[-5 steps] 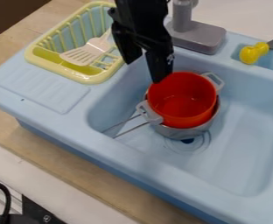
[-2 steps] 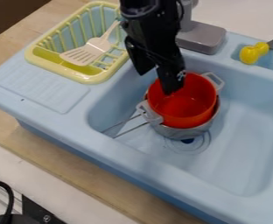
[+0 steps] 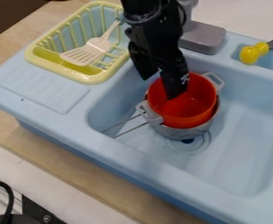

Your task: Move red pot to the right side of the sink

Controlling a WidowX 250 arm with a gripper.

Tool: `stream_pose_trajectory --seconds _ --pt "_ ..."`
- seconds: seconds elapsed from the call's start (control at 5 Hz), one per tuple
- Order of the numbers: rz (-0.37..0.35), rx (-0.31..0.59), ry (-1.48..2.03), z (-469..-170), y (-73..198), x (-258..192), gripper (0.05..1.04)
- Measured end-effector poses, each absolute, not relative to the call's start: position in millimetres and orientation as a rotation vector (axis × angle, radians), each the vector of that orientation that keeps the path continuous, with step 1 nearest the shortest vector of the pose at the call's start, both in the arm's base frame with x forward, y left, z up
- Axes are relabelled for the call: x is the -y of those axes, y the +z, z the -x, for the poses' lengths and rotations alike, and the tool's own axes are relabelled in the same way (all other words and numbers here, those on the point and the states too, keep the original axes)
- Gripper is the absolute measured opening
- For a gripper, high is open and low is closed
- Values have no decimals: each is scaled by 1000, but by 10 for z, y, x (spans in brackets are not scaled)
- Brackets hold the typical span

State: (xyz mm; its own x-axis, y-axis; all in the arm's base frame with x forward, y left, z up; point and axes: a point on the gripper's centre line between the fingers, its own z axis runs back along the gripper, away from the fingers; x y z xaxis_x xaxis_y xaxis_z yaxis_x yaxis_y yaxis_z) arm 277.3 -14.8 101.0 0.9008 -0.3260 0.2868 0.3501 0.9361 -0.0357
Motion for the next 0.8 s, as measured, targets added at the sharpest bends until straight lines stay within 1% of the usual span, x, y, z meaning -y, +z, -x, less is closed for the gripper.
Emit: stream_pose_trajectory --seconds 0.6,0.8 --pt "86 288 -344 -2811 926 212 996" --pt "76 288 -348 -2814 925 249 996"
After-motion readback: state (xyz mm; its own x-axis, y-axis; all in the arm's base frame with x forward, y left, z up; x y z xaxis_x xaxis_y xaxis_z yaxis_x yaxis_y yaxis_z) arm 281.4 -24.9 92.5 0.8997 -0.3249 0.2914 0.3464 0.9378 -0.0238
